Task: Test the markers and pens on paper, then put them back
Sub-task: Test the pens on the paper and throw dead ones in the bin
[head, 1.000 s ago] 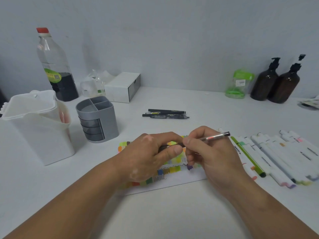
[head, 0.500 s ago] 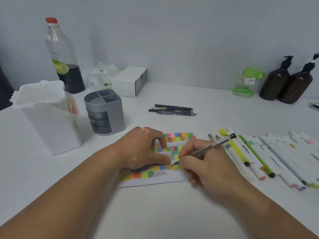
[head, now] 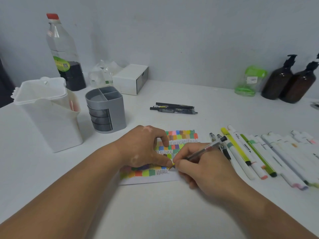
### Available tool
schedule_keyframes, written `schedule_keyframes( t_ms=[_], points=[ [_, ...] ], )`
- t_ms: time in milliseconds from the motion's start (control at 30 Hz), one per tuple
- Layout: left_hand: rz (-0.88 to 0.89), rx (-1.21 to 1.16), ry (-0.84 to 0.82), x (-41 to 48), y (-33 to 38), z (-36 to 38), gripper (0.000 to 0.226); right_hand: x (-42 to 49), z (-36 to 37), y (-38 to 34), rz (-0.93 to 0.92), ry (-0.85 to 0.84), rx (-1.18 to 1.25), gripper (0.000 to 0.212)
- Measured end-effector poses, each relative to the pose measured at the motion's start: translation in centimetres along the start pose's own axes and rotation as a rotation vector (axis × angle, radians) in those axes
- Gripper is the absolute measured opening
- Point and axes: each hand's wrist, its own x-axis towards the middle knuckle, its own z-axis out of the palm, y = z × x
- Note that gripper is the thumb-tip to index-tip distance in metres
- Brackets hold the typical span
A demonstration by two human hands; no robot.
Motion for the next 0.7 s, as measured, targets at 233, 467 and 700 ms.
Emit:
schedule_keyframes(
  t_ms=[233, 467, 700],
  points=[
    [-0.002, 0.011, 0.003, 0.13, -0.11, 0.05, 0.049, -0.03, -0.11, -0.18, -0.006, -0.030, -0.044, 0.006],
    [-0.009, 0.015, -0.003, 0.11, -0.24, 0.11, 0.049, -0.15, -0.18, -0.53, 0.026, -0.020, -0.044, 0.009],
    [-0.017, 0.004, -0.007, 0.21, -0.25, 0.15, 0.049, -0.21, -0.25, -0.78, 0.045, 0.004, -0.073, 0.015]
  ],
)
